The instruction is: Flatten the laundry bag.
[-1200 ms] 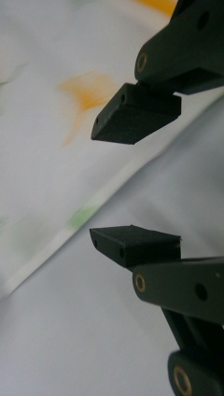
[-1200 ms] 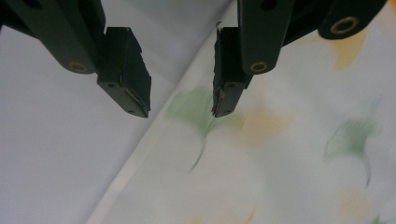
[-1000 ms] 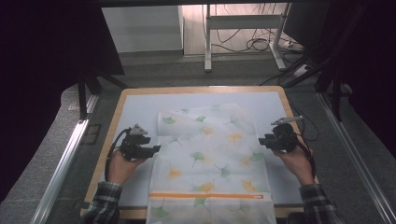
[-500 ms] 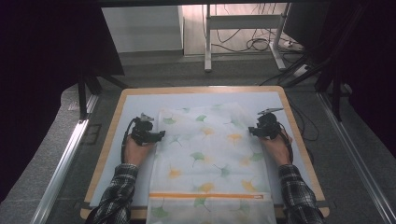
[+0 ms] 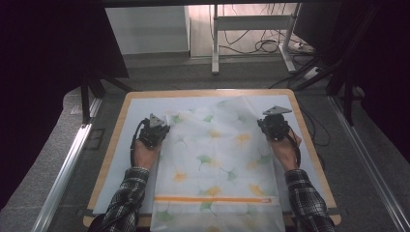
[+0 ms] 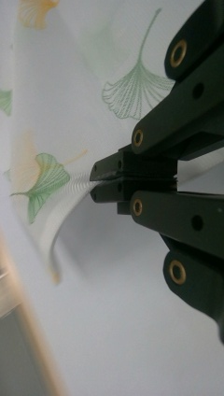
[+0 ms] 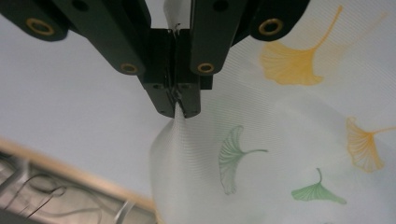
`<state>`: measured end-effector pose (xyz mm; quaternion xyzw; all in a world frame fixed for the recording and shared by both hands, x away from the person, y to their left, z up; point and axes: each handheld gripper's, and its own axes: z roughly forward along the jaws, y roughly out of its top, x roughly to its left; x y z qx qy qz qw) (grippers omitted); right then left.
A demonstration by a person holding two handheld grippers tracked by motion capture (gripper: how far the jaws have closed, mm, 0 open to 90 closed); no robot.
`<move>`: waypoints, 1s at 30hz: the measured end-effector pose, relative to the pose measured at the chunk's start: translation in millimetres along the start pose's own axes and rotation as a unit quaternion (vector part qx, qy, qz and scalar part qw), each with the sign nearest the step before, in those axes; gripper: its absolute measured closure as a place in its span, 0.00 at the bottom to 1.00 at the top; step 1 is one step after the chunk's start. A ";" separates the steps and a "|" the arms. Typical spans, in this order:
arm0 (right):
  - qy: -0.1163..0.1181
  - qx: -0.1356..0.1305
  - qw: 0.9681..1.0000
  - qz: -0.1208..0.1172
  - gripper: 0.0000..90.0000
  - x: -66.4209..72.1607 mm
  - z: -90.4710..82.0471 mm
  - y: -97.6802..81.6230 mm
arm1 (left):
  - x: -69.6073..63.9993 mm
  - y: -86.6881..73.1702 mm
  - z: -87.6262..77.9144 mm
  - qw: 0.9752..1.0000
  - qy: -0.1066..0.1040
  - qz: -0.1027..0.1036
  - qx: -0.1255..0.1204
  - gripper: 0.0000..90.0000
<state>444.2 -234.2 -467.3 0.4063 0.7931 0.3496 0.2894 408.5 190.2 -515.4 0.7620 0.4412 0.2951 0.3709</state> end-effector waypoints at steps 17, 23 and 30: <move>0.042 0.064 0.995 0.060 0.47 -29.1 10.1 -34.6 | 12.6 -11.7 10.4 0.992 -0.061 -0.045 0.102 0.22; 0.064 0.074 0.995 0.021 0.39 -15.5 11.9 -33.8 | 14.2 -15.3 1.6 0.991 -0.082 -0.049 0.094 0.17; 0.095 0.069 0.993 0.017 0.32 -8.9 1.7 -37.0 | 2.2 -17.0 -12.7 0.990 -0.104 -0.026 0.086 0.09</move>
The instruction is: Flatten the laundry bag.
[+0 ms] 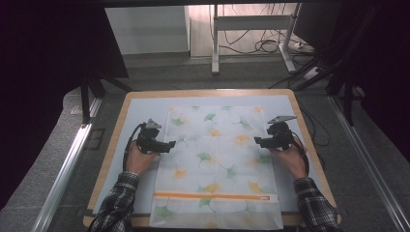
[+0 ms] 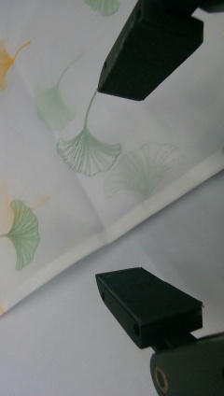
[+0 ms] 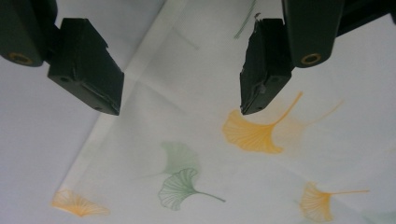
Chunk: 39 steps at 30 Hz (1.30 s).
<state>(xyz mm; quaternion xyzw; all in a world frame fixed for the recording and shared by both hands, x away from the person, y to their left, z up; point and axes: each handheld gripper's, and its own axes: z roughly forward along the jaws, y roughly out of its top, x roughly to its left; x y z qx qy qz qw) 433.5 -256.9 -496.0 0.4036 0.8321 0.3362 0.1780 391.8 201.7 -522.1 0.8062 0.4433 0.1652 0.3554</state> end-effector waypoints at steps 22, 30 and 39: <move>-0.041 0.069 0.997 0.020 0.99 9.3 5.8 -11.7 | -20.3 -4.2 12.3 0.998 0.025 0.007 0.054 0.99; -0.062 0.047 0.997 0.011 0.94 -7.7 19.4 2.2 | -9.2 6.5 29.6 0.999 0.038 -0.010 0.014 0.95; -0.011 0.016 1.000 0.003 0.46 -2.8 -7.0 -13.3 | -14.9 0.2 4.9 1.000 -0.017 -0.022 0.007 0.48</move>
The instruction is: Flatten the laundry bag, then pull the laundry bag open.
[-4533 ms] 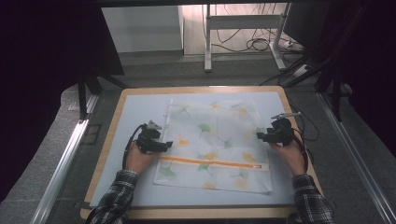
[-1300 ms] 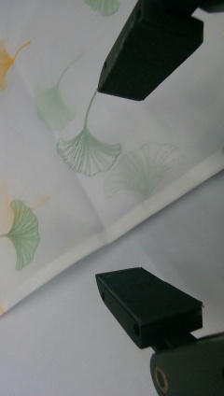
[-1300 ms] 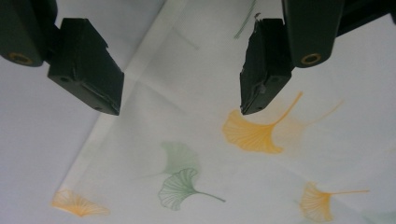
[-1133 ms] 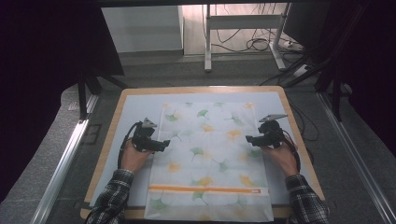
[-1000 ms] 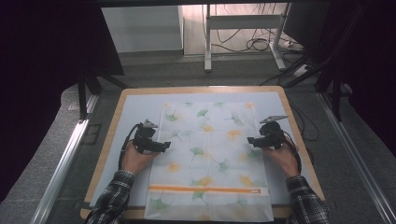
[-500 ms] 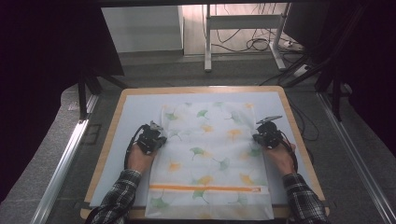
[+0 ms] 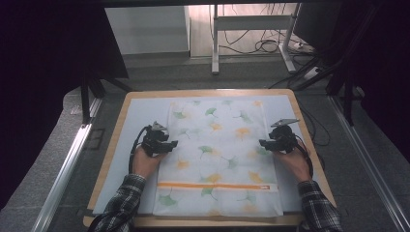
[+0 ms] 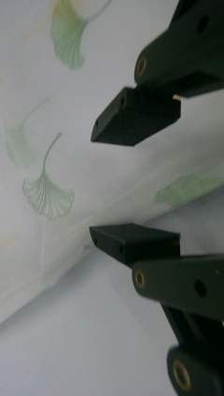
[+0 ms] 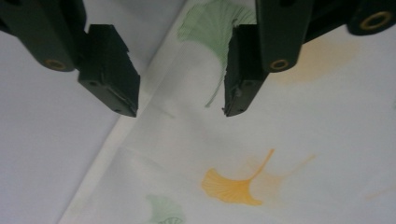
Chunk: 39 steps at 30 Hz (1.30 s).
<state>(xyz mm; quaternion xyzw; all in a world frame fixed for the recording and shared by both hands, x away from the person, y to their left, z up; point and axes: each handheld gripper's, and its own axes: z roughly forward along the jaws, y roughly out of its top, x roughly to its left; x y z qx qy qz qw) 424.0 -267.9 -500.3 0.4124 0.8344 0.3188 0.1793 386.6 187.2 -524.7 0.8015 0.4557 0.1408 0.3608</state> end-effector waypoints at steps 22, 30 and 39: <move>0.053 -0.005 0.998 -0.032 0.19 30.4 -36.0 -33.0 | -26.3 -30.3 -34.8 0.998 -0.023 0.054 -0.007 0.17; 0.058 -0.009 0.997 -0.050 0.11 38.3 -47.0 -42.4 | -33.6 -35.9 -35.4 0.998 -0.020 0.062 -0.016 0.12; 0.074 0.005 0.994 -0.082 0.07 43.2 -59.8 -63.8 | -36.0 -37.7 -37.7 0.997 -0.015 0.061 -0.040 0.06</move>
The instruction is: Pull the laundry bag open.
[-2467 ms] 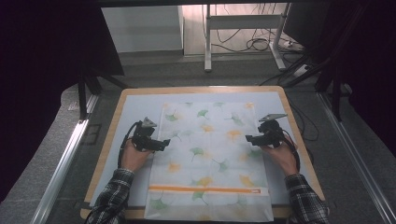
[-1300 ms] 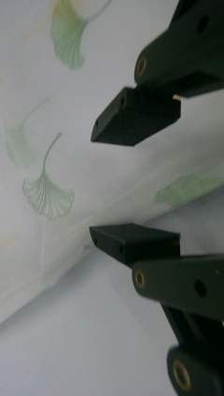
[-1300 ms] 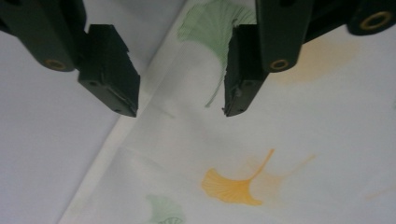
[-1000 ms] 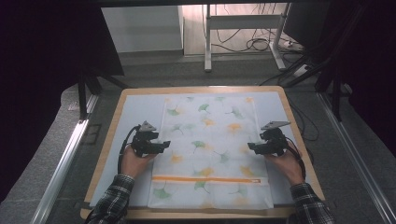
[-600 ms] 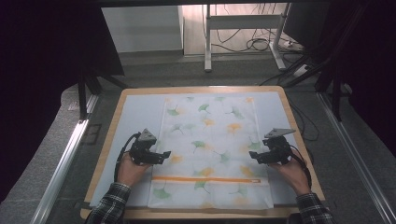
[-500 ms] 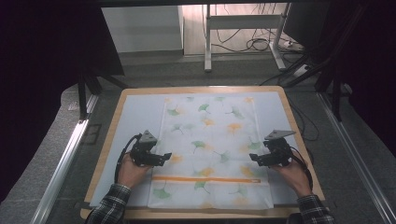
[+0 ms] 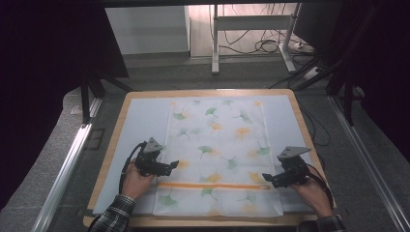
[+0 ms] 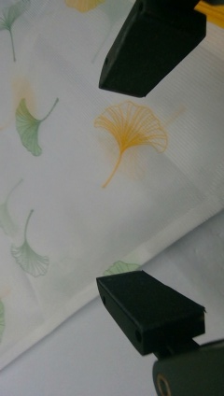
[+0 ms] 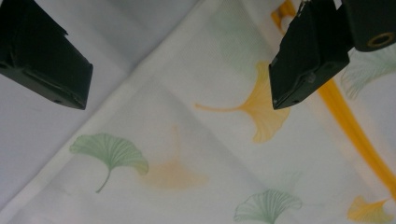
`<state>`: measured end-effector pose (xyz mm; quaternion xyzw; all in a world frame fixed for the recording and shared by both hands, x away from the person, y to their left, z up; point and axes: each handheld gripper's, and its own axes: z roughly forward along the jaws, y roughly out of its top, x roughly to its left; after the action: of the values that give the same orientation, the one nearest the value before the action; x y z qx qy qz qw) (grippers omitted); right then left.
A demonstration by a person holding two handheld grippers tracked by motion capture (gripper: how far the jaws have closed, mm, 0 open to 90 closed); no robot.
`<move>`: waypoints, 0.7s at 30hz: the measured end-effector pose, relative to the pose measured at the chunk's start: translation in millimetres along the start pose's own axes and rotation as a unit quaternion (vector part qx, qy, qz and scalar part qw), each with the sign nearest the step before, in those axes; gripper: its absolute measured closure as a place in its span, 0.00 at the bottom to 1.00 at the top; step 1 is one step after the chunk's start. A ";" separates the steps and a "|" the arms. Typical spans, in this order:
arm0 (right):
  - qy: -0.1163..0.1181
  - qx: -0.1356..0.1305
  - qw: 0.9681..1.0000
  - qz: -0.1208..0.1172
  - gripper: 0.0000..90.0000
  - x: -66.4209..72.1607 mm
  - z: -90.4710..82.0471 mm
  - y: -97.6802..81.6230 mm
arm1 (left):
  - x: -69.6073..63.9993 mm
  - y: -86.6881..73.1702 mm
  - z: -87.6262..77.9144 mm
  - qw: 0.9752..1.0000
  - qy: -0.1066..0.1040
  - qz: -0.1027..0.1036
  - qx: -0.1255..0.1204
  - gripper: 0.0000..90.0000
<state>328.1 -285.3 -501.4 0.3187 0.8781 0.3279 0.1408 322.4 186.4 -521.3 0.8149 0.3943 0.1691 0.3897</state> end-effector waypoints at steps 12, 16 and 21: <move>0.044 0.019 0.997 -0.059 0.05 22.7 -5.8 -16.8 | -8.3 4.2 3.2 1.000 0.000 0.016 0.021 0.03; 0.050 0.024 0.995 -0.080 0.05 28.3 -4.5 -19.3 | -9.6 5.7 3.0 1.000 -0.010 0.010 0.022 0.04; 0.071 0.038 0.993 -0.083 0.05 29.6 2.0 -23.1 | -13.2 7.5 4.4 1.000 -0.015 0.011 0.026 0.03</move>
<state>295.8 -278.5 -519.5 0.2253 0.9211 0.3037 0.0928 320.4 171.1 -517.9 0.8313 0.3840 0.1508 0.3726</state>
